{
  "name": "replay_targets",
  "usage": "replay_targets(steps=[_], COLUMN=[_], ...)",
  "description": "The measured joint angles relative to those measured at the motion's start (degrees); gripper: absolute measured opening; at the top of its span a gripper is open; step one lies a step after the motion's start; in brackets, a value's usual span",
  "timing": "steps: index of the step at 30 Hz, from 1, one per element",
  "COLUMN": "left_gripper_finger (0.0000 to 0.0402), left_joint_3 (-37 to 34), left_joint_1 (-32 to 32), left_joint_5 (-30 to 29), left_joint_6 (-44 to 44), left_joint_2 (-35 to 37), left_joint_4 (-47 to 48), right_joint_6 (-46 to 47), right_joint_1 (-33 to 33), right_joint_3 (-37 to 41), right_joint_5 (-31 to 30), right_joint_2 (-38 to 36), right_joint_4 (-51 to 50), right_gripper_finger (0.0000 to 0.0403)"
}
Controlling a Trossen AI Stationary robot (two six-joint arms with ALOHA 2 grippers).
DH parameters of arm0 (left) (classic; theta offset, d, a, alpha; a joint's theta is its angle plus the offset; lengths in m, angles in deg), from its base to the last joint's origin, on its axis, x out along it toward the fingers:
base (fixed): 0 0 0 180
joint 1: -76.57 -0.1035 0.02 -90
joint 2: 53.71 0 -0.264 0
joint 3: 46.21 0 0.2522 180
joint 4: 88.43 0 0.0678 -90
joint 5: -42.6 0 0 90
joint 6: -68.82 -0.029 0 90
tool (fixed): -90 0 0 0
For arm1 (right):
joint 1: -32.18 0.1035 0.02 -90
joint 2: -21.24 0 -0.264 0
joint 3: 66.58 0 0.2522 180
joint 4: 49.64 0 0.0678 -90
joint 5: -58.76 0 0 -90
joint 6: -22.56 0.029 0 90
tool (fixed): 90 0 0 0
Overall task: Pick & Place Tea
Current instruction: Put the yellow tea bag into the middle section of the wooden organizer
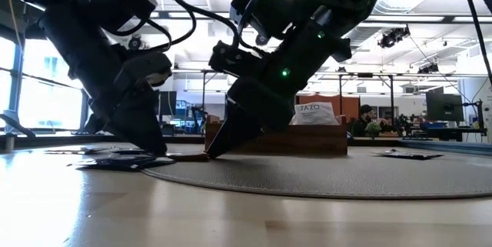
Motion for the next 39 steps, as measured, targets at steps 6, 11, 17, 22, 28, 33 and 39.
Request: replay_targets(steps=[6,11,17,22,28,33,39], left_gripper_finger=[0.0007,0.0002,0.0001,0.0,0.0,0.0,0.0], left_joint_3=[0.5,6.0,19.4,31.3,39.7,42.4,43.0], left_joint_1=[0.0,0.0,0.0,-2.4,-9.6,-16.3,-21.3], left_joint_5=[-0.6,-0.7,-8.0,-11.2,-5.0,0.0,7.1], left_joint_6=[-3.2,-11.9,-24.5,-35.7,-50.2,-59.7,-69.0], left_joint_2=[0.0,0.3,0.9,0.7,0.2,-3.1,-8.7], left_joint_4=[0.1,6.3,27.4,36.8,36.2,34.8,24.2], right_joint_6=[0.0,0.0,2.4,10.4,24.7,30.6,34.5], right_joint_1=[0.1,0.5,2.1,3.1,5.3,8.8,12.1], right_joint_3=[0.0,0.1,0.1,0.2,1.6,7.8,19.5], right_joint_5=[-0.1,-1.6,-9.5,-3.3,-12.1,-15.1,-14.7], right_joint_2=[0.0,-2.4,-11.3,-19.5,-27.8,-34.0,-43.1], right_joint_4=[-0.2,-4.7,-25.7,-46.1,-55.6,-58.6,-57.4], right_gripper_finger=[0.0,0.0,0.0,0.0001,0.0001,0.0001,0.0001])
